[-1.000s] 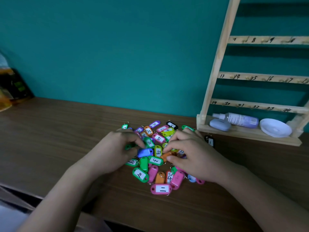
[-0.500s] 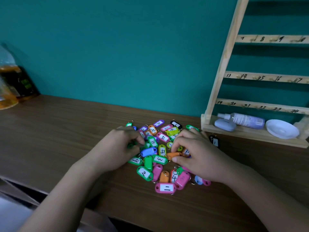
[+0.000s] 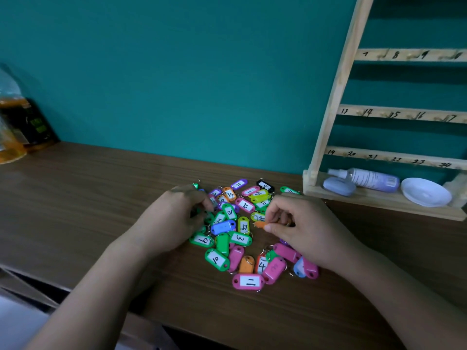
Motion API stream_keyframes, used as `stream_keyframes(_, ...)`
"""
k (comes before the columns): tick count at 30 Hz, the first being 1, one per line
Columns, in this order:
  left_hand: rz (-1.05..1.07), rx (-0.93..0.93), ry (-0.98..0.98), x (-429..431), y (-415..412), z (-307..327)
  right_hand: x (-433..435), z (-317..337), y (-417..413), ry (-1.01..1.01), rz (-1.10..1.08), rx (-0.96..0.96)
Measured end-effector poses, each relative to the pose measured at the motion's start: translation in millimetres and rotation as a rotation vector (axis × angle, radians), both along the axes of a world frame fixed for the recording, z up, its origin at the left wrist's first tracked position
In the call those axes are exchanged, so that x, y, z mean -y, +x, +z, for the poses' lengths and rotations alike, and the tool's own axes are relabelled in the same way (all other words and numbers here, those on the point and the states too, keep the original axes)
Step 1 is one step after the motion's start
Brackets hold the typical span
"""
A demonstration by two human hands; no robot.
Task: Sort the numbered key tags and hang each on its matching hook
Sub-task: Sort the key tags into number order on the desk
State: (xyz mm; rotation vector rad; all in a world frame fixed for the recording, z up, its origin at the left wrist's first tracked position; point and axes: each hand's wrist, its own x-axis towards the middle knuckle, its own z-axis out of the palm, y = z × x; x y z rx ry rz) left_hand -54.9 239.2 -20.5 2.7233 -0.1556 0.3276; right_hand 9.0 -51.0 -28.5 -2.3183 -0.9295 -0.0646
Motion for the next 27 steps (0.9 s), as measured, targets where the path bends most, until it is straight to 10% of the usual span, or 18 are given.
stream_keyframes(27,0.100,-0.061,0.009,25.2,5.1,-3.7,7.1,0.5,2.6,0.107,-0.110,0.043)
